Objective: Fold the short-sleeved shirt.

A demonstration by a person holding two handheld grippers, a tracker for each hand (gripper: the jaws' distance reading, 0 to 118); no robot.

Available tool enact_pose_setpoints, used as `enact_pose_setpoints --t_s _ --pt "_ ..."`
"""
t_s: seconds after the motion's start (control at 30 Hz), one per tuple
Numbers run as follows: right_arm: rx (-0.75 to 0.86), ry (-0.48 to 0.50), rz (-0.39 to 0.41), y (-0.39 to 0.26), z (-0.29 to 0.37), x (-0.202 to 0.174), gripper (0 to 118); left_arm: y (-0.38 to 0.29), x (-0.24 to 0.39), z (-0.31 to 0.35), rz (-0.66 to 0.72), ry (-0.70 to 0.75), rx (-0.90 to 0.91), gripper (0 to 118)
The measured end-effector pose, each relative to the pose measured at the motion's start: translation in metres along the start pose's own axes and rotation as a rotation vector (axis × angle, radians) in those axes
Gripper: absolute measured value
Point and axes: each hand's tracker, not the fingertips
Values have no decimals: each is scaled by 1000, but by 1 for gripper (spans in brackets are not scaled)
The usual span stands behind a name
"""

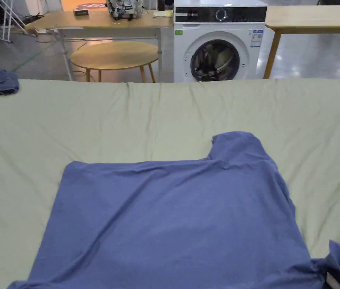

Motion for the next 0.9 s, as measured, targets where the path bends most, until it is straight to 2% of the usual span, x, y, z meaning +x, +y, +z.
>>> enact_pose_setpoints --t_s 0.07,0.13,0.2,0.33,0.37,0.4,0.43,0.47,0.53,0.57,0.63,0.67,0.8,0.9 --pt "15 -64 71 40 -37 -8 3 37 -6 -26 12 -43 37 6" --pt "10 -36 40 69 -76 -9 2 64 -15 -62 9 -51 49 6" --pt "-23 -34 16 93 -126 -8 2 85 -22 -105 34 -68 -15 6" --pt "-117 -93 52 105 -204 -2 6 93 -29 -166 60 -73 -118 6" --pt "-120 -81 49 103 -218 1 22 88 -47 -188 62 -110 -91 14" --pt "-140 -82 53 102 -227 3 47 85 -54 -194 86 -187 -78 35" --pt "-166 -93 49 100 -235 6 70 85 -59 -198 144 -230 -86 63" --pt "-169 -80 29 99 -234 8 80 85 -61 -196 175 -215 -77 74" --pt "-131 -47 -24 97 -223 19 80 88 -53 -173 175 -220 -2 74" --pt "-92 -51 -60 97 -209 25 79 90 -54 -156 166 -197 35 70" --pt "-21 -45 -66 101 -185 35 79 95 -48 -115 100 -206 127 70" --pt "23 -48 -49 103 -164 36 79 97 -44 -92 44 -223 170 70" --pt "174 -6 10 91 -96 34 79 92 -27 -10 -92 -132 355 70" --pt "244 26 72 74 -35 1 70 77 -1 35 -110 -60 446 70"
